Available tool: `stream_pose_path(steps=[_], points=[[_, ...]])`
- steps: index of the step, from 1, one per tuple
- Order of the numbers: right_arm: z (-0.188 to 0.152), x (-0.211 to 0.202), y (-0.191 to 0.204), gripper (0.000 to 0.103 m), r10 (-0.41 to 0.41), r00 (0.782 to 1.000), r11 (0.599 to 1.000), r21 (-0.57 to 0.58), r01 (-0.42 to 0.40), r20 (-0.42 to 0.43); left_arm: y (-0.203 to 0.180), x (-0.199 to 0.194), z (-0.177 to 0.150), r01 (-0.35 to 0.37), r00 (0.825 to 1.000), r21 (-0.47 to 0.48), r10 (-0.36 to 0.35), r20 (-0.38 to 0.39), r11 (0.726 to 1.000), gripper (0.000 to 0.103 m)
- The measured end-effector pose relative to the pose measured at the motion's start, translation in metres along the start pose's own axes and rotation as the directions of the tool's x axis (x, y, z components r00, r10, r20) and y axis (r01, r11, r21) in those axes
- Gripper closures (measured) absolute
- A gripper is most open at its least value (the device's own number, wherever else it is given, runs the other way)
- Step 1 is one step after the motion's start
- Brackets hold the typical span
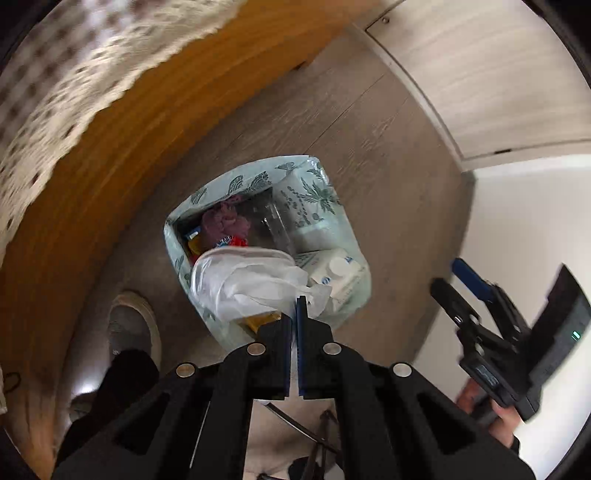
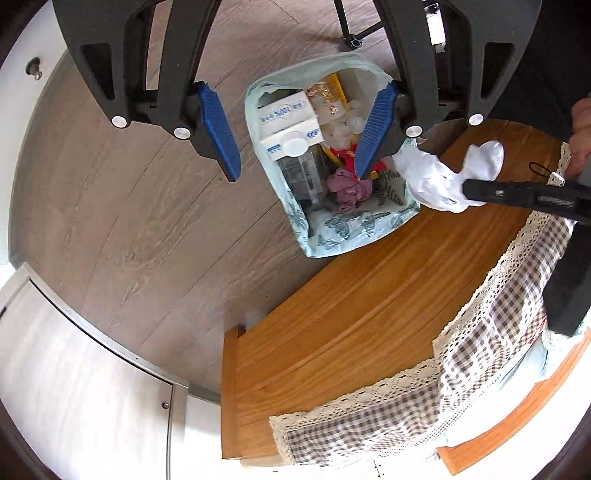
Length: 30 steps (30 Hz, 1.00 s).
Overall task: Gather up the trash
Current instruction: 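Open left tool to drop the white bag while right tool drops the container, then move both open tools back over the trash on the bed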
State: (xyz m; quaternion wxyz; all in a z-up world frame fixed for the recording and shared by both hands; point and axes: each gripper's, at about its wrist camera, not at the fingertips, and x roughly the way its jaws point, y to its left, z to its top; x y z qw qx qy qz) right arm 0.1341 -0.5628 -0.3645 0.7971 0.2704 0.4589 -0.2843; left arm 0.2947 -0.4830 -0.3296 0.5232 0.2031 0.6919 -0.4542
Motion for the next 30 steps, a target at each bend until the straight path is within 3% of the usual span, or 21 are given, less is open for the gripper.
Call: stream_pose_path(steps=[2, 3, 4, 5, 6, 8, 14, 23, 26, 30], points=[[0.001, 0.0, -0.005, 0.041, 0.002, 1.0, 1.0, 0.013, -0.002, -0.003, -0.001, 0.014, 0.01, -0.006, 1.0, -0.014, 0.006, -0.025, 1.0, 0.103], [0.002, 0.0, -0.008, 0.041, 0.003, 1.0, 1.0, 0.019, -0.003, -0.005, 0.001, 0.021, 0.016, -0.009, 0.999, -0.031, 0.008, -0.043, 0.999, 0.095], [0.002, 0.001, -0.009, 0.041, 0.004, 1.0, 1.0, 0.027, -0.003, -0.008, 0.004, 0.028, 0.021, -0.01, 0.998, -0.051, 0.007, -0.058, 0.999, 0.071], [0.003, -0.003, -0.011, 0.041, 0.009, 1.0, 0.999, 0.033, -0.009, -0.015, 0.008, 0.035, 0.026, -0.017, 0.998, -0.074, 0.012, -0.07, 0.997, 0.057], [0.002, -0.002, -0.011, 0.041, 0.02, 1.0, 0.999, 0.035, -0.019, -0.023, 0.012, 0.038, 0.028, -0.029, 0.998, -0.106, 0.023, -0.057, 0.994, 0.051], [-0.001, -0.001, -0.007, 0.041, 0.029, 0.999, 0.999, 0.031, -0.028, -0.028, 0.016, 0.038, 0.03, -0.053, 0.998, -0.128, 0.05, -0.03, 0.99, 0.051], [-0.011, 0.014, 0.017, 0.039, 0.054, 0.996, 0.998, -0.015, -0.056, -0.077, 0.008, 0.033, 0.029, -0.029, 1.0, -0.065, 0.029, -0.004, 0.997, 0.051], [-0.006, 0.001, 0.039, 0.039, 0.03, 0.997, 0.997, -0.069, -0.035, -0.065, 0.004, 0.026, 0.021, -0.035, 0.999, -0.041, 0.035, 0.006, 0.999, 0.051], [0.0, -0.005, 0.043, 0.039, 0.016, 0.998, 0.996, -0.082, -0.02, -0.053, 0.003, 0.014, 0.018, -0.035, 0.998, -0.028, 0.036, 0.048, 0.999, 0.051], [0.014, -0.018, 0.053, 0.039, -0.024, 0.999, 0.993, -0.116, 0.021, -0.025, 0.001, -0.022, 0.01, -0.037, 0.984, -0.001, 0.037, 0.174, 0.999, 0.051]])
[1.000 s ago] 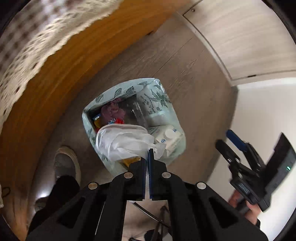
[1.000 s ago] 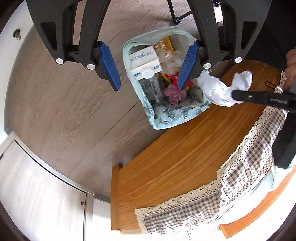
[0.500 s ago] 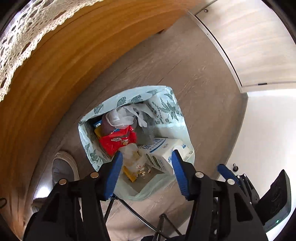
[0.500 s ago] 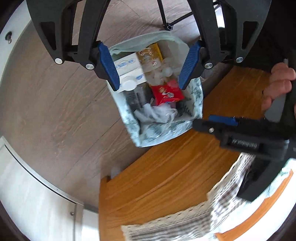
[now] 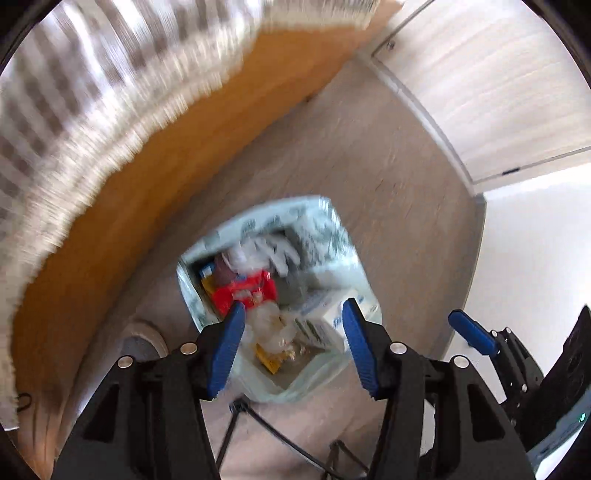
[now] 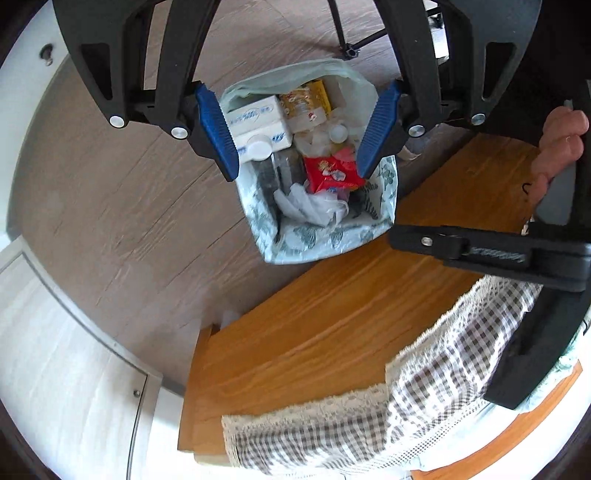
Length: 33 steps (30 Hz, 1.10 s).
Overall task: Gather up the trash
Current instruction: 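Move both open tools back over the trash on the bed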
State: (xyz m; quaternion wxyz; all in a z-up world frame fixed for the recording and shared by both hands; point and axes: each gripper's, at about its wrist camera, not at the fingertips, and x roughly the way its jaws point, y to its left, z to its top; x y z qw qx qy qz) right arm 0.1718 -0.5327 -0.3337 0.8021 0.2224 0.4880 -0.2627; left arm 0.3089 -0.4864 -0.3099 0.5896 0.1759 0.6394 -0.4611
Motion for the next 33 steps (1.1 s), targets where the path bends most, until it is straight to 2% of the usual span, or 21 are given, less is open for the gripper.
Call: stream_pose_path(steps=[4, 6, 8, 11, 15, 18, 20, 21, 22, 25, 27, 29, 31, 33], points=[[0.026, -0.018, 0.021, 0.039, -0.028, 0.998, 0.998, -0.047, 0.031, 0.061, 0.014, -0.057, -0.001, 0.033, 0.992, -0.005, -0.033, 0.12, 0.999, 0.051], [0.042, -0.029, 0.04, 0.039, -0.031, 0.993, 0.996, -0.085, 0.041, 0.11, 0.029, -0.097, -0.002, 0.017, 0.98, 0.008, -0.019, 0.2, 1.0, 0.051], [0.058, -0.039, 0.062, 0.039, -0.018, 0.987, 0.991, -0.128, 0.039, 0.157, 0.048, -0.138, -0.002, -0.015, 0.956, 0.003, 0.014, 0.292, 1.0, 0.051], [0.083, -0.05, 0.105, 0.039, 0.029, 0.973, 0.98, -0.2, 0.018, 0.23, 0.086, -0.197, -0.008, -0.071, 0.899, -0.028, 0.076, 0.432, 0.997, 0.05], [0.113, -0.052, 0.177, 0.039, 0.128, 0.946, 0.952, -0.303, -0.034, 0.296, 0.156, -0.258, -0.019, -0.147, 0.812, -0.144, 0.202, 0.547, 0.979, 0.049], [0.134, -0.043, 0.23, 0.039, 0.23, 0.923, 0.928, -0.355, -0.113, 0.307, 0.223, -0.292, -0.031, -0.162, 0.738, -0.269, 0.298, 0.605, 0.949, 0.045], [0.148, -0.035, 0.27, 0.039, 0.306, 0.903, 0.907, -0.381, -0.18, 0.301, 0.277, -0.308, -0.038, -0.134, 0.706, -0.377, 0.355, 0.613, 0.917, 0.044], [0.153, -0.033, 0.29, 0.039, 0.347, 0.89, 0.893, -0.393, -0.217, 0.296, 0.308, -0.314, -0.041, -0.099, 0.701, -0.444, 0.379, 0.604, 0.891, 0.044], [0.159, -0.031, 0.309, 0.039, 0.385, 0.876, 0.879, -0.406, -0.251, 0.292, 0.341, -0.319, -0.043, -0.043, 0.705, -0.511, 0.389, 0.593, 0.858, 0.044], [0.172, -0.028, 0.363, 0.039, 0.486, 0.828, 0.831, -0.442, -0.338, 0.28, 0.426, -0.323, -0.053, 0.132, 0.737, -0.628, 0.347, 0.579, 0.767, 0.044], [0.18, -0.024, 0.393, 0.039, 0.531, 0.803, 0.805, -0.457, -0.379, 0.27, 0.459, -0.321, -0.057, 0.171, 0.74, -0.657, 0.344, 0.578, 0.734, 0.044], [0.188, -0.019, 0.418, 0.039, 0.559, 0.79, 0.786, -0.464, -0.408, 0.252, 0.475, -0.314, -0.05, 0.124, 0.751, -0.681, 0.381, 0.54, 0.722, 0.044], [0.194, -0.008, 0.434, 0.039, 0.568, 0.791, 0.777, -0.466, -0.423, 0.229, 0.483, -0.308, -0.039, 0.081, 0.753, -0.694, 0.412, 0.513, 0.716, 0.044], [0.196, -0.001, 0.439, 0.039, 0.569, 0.795, 0.772, -0.469, -0.429, 0.21, 0.487, -0.306, -0.026, 0.071, 0.747, -0.669, 0.404, 0.527, 0.74, 0.044]])
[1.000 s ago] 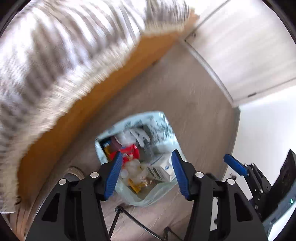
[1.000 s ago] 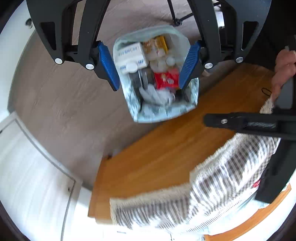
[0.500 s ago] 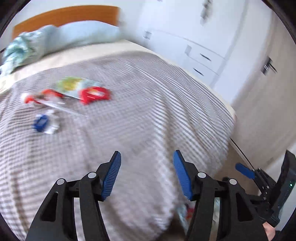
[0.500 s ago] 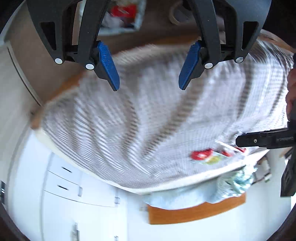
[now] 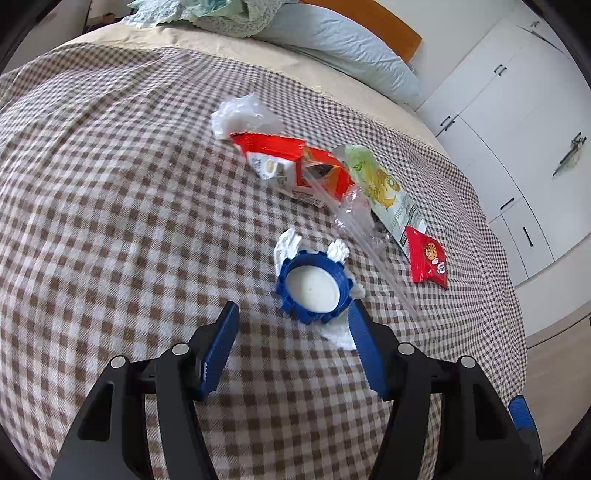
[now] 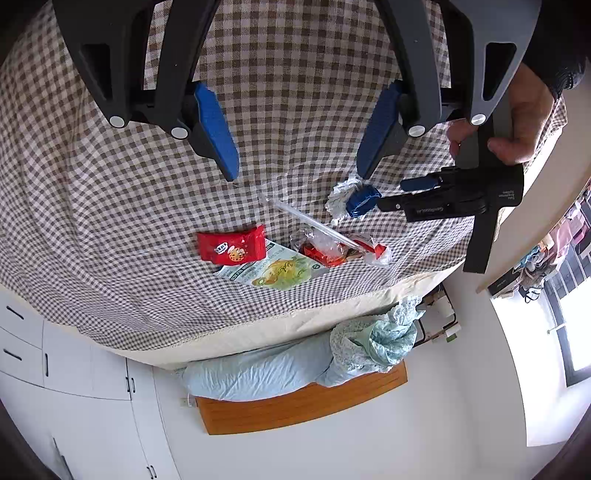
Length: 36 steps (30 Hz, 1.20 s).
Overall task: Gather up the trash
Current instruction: 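Move both open tools back over the trash on the bed, then grasp the blue ring lid with left tool while right tool grasps the clear straw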
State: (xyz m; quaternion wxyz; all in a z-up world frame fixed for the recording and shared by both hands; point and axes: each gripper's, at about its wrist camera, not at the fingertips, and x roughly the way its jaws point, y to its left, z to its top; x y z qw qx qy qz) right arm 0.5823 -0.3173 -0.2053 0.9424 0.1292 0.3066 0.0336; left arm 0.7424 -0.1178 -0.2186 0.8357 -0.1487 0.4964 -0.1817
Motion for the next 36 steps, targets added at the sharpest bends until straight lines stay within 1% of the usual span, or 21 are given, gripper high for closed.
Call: stream_pose_path(steps=[2, 3, 4, 5, 6, 7, 10, 13, 18, 20, 22, 23, 24, 25, 26, 28, 30, 31, 32, 34, 36], points=[[-0.001, 0.004, -0.004, 0.039, -0.011, 1.0, 1.0, 0.002, 0.011, -0.017, -0.003, 0.009, 0.01, 0.019, 1.0, -0.013, -0.019, -0.009, 1.0, 0.044], [-0.002, 0.006, -0.008, 0.039, -0.019, 1.0, 1.0, 0.012, 0.019, -0.021, -0.001, 0.014, 0.013, 0.01, 1.0, -0.029, -0.01, -0.011, 1.0, 0.045], [-0.004, 0.006, -0.013, 0.039, -0.022, 0.999, 0.999, 0.024, 0.023, -0.025, 0.001, 0.021, 0.015, -0.008, 1.0, -0.046, 0.006, -0.023, 0.999, 0.048], [-0.005, 0.006, -0.018, 0.039, -0.027, 0.999, 0.999, 0.038, 0.028, -0.029, 0.005, 0.028, 0.017, -0.021, 0.999, -0.068, 0.018, -0.047, 0.997, 0.058], [-0.006, 0.007, -0.023, 0.039, -0.033, 0.999, 0.998, 0.053, 0.035, -0.033, 0.01, 0.035, 0.017, -0.02, 0.997, -0.105, 0.012, -0.075, 0.994, 0.089], [-0.007, 0.009, -0.027, 0.039, -0.036, 0.999, 0.997, 0.065, 0.039, -0.037, 0.014, 0.041, 0.016, 0.001, 0.995, -0.124, -0.013, -0.099, 0.992, 0.098], [-0.005, 0.015, -0.033, 0.039, -0.041, 0.998, 0.995, 0.085, 0.045, -0.046, 0.019, 0.033, 0.011, 0.016, 0.996, -0.159, -0.03, -0.083, 0.987, 0.098], [0.001, 0.024, -0.029, 0.039, -0.041, 0.998, 0.997, 0.063, 0.044, -0.054, 0.025, 0.004, 0.004, 0.032, 0.999, -0.194, -0.04, -0.037, 0.981, 0.098], [0.018, 0.067, -0.013, 0.039, -0.019, 0.994, 1.0, -0.002, 0.019, -0.108, 0.039, -0.051, -0.009, -0.026, 0.998, -0.183, 0.035, 0.044, 0.983, 0.098], [0.022, 0.091, -0.003, 0.039, -0.053, 0.988, 0.996, -0.078, 0.042, -0.146, 0.054, -0.067, -0.009, -0.033, 0.996, -0.204, 0.05, 0.077, 0.978, 0.098], [0.025, 0.111, 0.007, 0.04, -0.091, 0.982, 0.985, -0.158, 0.065, -0.166, 0.068, -0.071, -0.004, -0.073, 0.99, -0.189, 0.093, 0.103, 0.979, 0.098], [0.027, 0.121, 0.011, 0.046, -0.117, 0.978, 0.975, -0.206, 0.08, -0.175, 0.075, -0.069, -0.001, -0.119, 0.984, -0.184, 0.14, 0.107, 0.976, 0.098], [0.028, 0.131, 0.017, 0.048, -0.148, 0.971, 0.96, -0.263, 0.095, -0.188, 0.083, -0.065, 0.001, -0.175, 0.975, -0.184, 0.196, 0.104, 0.967, 0.098], [0.027, 0.142, 0.022, 0.051, -0.169, 0.964, 0.943, -0.317, 0.099, -0.204, 0.091, -0.062, 0.001, -0.201, 0.97, -0.192, 0.223, 0.097, 0.96, 0.098], [0.027, 0.151, 0.025, 0.053, -0.179, 0.96, 0.931, -0.352, 0.095, -0.217, 0.098, -0.059, 0.003, -0.197, 0.972, -0.205, 0.218, 0.089, 0.959, 0.098], [0.03, 0.169, 0.029, 0.058, -0.176, 0.954, 0.921, -0.383, 0.072, -0.244, 0.11, -0.058, 0.006, -0.15, 0.982, -0.242, 0.174, 0.078, 0.959, 0.098], [0.031, 0.178, 0.03, 0.07, -0.162, 0.95, 0.927, -0.37, 0.054, -0.266, 0.118, -0.063, 0.008, -0.141, 0.982, -0.257, 0.167, 0.083, 0.956, 0.098], [0.031, 0.181, 0.031, 0.084, -0.148, 0.948, 0.933, -0.357, 0.041, -0.28, 0.122, -0.065, 0.009, -0.15, 0.98, -0.263, 0.178, 0.086, 0.953, 0.098], [0.031, 0.183, 0.032, 0.092, -0.145, 0.946, 0.937, -0.348, 0.036, -0.291, 0.125, -0.067, 0.009, -0.156, 0.979, -0.268, 0.185, 0.088, 0.951, 0.098], [0.028, 0.175, 0.038, 0.098, -0.141, 0.949, 0.94, -0.339, 0.039, -0.283, 0.129, -0.07, 0.009, -0.151, 0.98, -0.276, 0.181, 0.086, 0.949, 0.098], [0.027, 0.156, 0.045, 0.098, -0.135, 0.957, 0.939, -0.34, 0.041, -0.256, 0.127, -0.07, 0.008, -0.148, 0.981, -0.272, 0.177, 0.084, 0.951, 0.098]])
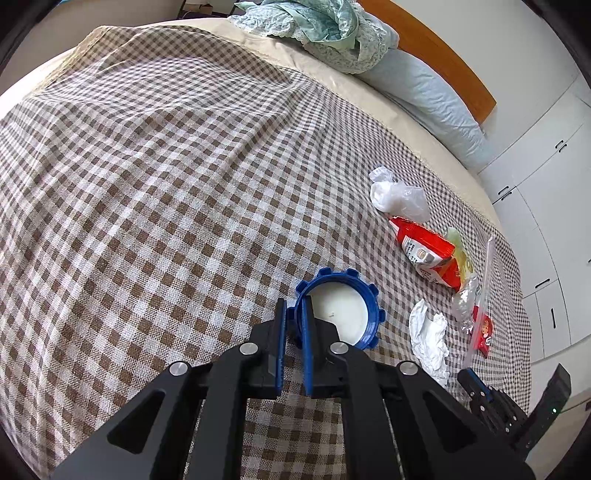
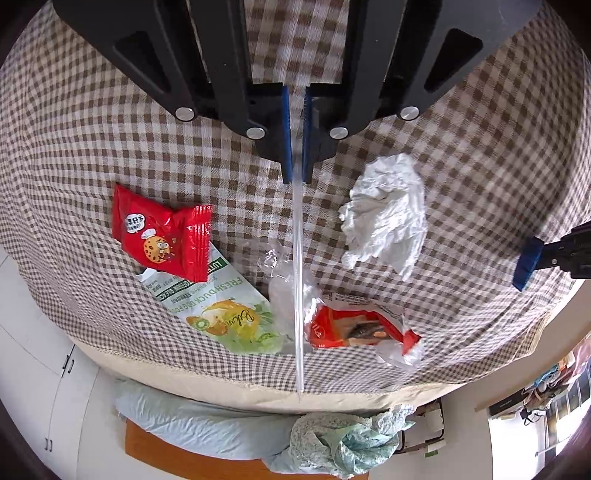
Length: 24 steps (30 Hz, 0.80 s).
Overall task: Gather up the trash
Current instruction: 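Grasp the blue ring lid with left tool while right tool grasps the clear straw, then carry the blue lid and clear straw with both tools over the floor trash bag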
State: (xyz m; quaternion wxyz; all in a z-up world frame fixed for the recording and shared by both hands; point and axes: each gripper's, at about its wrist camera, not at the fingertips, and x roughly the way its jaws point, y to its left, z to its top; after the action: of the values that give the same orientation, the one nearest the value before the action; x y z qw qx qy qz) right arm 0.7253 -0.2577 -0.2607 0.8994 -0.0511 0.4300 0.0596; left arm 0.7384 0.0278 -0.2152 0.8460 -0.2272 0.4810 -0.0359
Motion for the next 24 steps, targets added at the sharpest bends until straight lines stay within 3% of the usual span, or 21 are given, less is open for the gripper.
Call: stream_pose_path(steps=[5, 14, 20, 24], points=[[-0.011, -0.061, -0.004, 0.098, -0.032, 0.997, 0.999, -0.012, 0.032, 0.066, -0.017, -0.001, -0.01, 0.008, 1.0, 0.017, -0.008, 0.003, 1.0, 0.098], [-0.06, -0.133, -0.03, 0.098, -0.084, 0.993, 0.996, 0.016, 0.082, 0.082, -0.055, -0.029, -0.047, -0.009, 0.999, 0.15, 0.002, 0.046, 0.989, 0.098], [-0.14, -0.189, -0.069, 0.098, -0.155, 0.985, 0.978, 0.149, 0.144, 0.069, -0.087, -0.052, -0.081, -0.033, 0.996, 0.268, 0.01, 0.087, 0.963, 0.098], [-0.211, -0.238, -0.094, 0.098, -0.221, 0.975, 0.955, 0.208, 0.213, 0.013, -0.118, -0.076, -0.112, 0.114, 0.993, 0.336, -0.121, -0.001, 0.935, 0.098]])
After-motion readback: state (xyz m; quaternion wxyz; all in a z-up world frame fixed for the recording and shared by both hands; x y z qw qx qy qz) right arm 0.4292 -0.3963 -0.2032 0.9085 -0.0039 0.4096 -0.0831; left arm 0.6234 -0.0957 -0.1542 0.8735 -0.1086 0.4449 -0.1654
